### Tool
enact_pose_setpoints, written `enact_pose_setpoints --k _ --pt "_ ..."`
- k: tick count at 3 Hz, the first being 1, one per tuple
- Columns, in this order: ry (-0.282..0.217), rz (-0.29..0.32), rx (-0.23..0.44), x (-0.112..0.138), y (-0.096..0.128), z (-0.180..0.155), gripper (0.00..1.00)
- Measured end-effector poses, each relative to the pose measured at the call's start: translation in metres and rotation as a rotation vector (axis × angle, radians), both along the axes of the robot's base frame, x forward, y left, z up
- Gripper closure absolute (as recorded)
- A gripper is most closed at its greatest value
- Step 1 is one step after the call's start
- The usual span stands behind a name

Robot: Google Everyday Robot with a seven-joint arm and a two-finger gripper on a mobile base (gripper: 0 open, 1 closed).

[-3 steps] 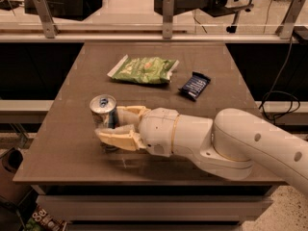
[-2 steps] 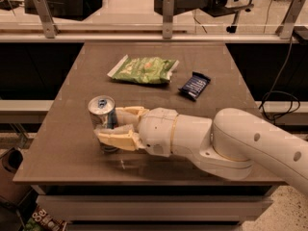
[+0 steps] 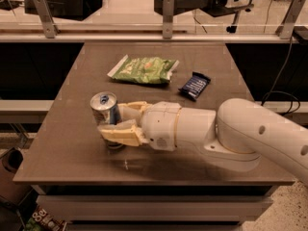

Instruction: Knock redbull can over

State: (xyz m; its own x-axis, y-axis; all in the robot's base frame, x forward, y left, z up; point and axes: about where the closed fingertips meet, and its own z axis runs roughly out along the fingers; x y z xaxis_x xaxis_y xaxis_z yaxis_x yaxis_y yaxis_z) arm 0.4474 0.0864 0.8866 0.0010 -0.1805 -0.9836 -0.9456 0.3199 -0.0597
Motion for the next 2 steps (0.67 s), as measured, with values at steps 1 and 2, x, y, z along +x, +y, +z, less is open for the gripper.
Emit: enact_pose_setpoints --k 1,2 --pt "0.01 -0.012 -0.106 0.011 -0.015 0.014 1.0" --pt "0.031 -0.028 -0.191 0.021 -0.027 0.018 1.0"
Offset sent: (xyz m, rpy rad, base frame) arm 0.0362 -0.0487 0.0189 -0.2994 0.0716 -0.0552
